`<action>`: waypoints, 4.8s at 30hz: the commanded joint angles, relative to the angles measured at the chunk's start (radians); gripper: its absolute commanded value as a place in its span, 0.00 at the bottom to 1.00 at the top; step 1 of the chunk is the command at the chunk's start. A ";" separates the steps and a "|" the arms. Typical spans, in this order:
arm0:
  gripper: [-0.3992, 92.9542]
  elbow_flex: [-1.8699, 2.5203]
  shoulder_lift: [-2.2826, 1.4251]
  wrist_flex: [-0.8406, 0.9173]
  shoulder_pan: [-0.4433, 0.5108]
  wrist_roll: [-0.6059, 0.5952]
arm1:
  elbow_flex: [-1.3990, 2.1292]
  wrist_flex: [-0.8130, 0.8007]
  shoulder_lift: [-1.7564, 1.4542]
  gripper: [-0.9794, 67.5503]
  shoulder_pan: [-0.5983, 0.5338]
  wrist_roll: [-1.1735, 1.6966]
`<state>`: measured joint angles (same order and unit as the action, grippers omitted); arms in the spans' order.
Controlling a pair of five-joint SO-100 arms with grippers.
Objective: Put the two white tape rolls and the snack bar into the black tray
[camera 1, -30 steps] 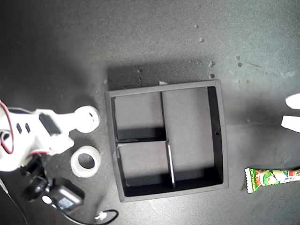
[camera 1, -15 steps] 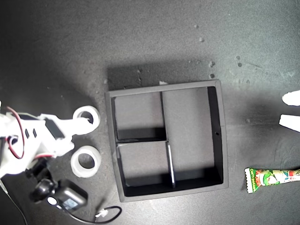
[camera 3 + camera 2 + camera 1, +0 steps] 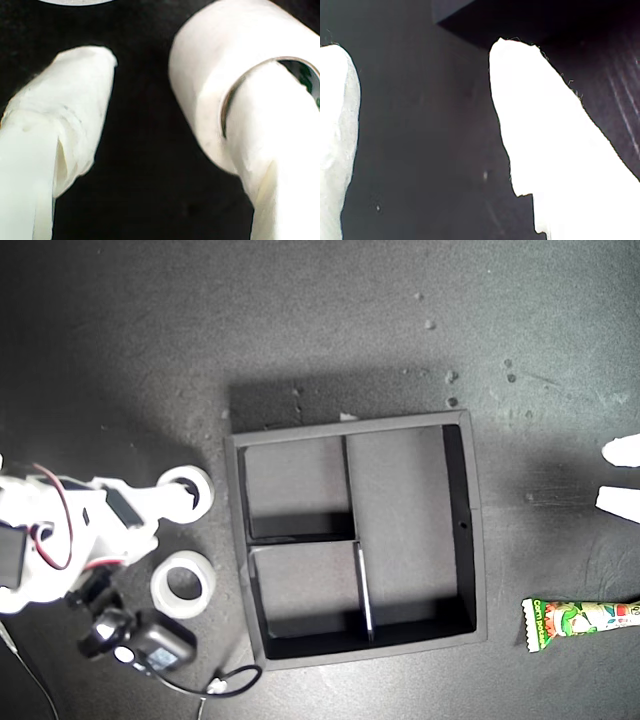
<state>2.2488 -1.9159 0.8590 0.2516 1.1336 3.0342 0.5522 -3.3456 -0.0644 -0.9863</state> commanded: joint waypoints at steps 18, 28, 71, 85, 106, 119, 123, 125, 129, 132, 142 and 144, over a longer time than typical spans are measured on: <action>0.01 -0.396 -0.061 0.373 -0.161 -0.077 | -0.362 0.000 0.020 0.46 -0.069 0.387; 0.01 -1.457 0.477 0.787 -0.078 -0.195 | -0.821 -0.066 0.779 0.46 -0.225 0.196; 0.11 -2.421 1.457 0.974 0.152 0.067 | -0.258 -0.239 1.135 0.01 -0.686 -1.094; 0.16 -1.993 0.999 0.976 0.060 -0.014 | -0.411 0.028 1.121 0.01 -0.603 -1.140; 0.16 -1.017 0.275 0.960 0.311 0.364 | -0.950 0.583 1.071 0.01 -0.149 -0.632; 0.18 -0.485 0.043 0.520 0.364 0.448 | -1.485 0.589 1.430 0.01 -0.089 0.347; 0.19 -0.505 0.123 0.462 0.367 0.428 | -1.787 0.716 1.721 0.01 -0.110 0.488; 0.19 -0.495 0.146 0.425 0.359 0.416 | -1.928 0.764 1.847 0.01 -0.109 0.535; 0.19 -0.488 0.186 0.360 0.348 0.393 | -2.149 0.851 2.040 0.01 -0.094 0.574; 0.18 -0.499 0.218 0.325 0.348 0.376 | -2.195 0.867 2.103 0.01 -0.086 0.571; 0.19 -0.445 0.272 0.238 0.324 0.371 | -2.230 0.861 2.195 0.01 -0.080 0.565; 0.19 -0.440 0.281 0.225 0.318 0.367 | -2.226 0.861 2.200 0.01 -0.074 0.566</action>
<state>1.8070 -1.6368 1.1045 0.5844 1.5156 0.8498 1.4097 -1.1382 -0.1549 -0.4249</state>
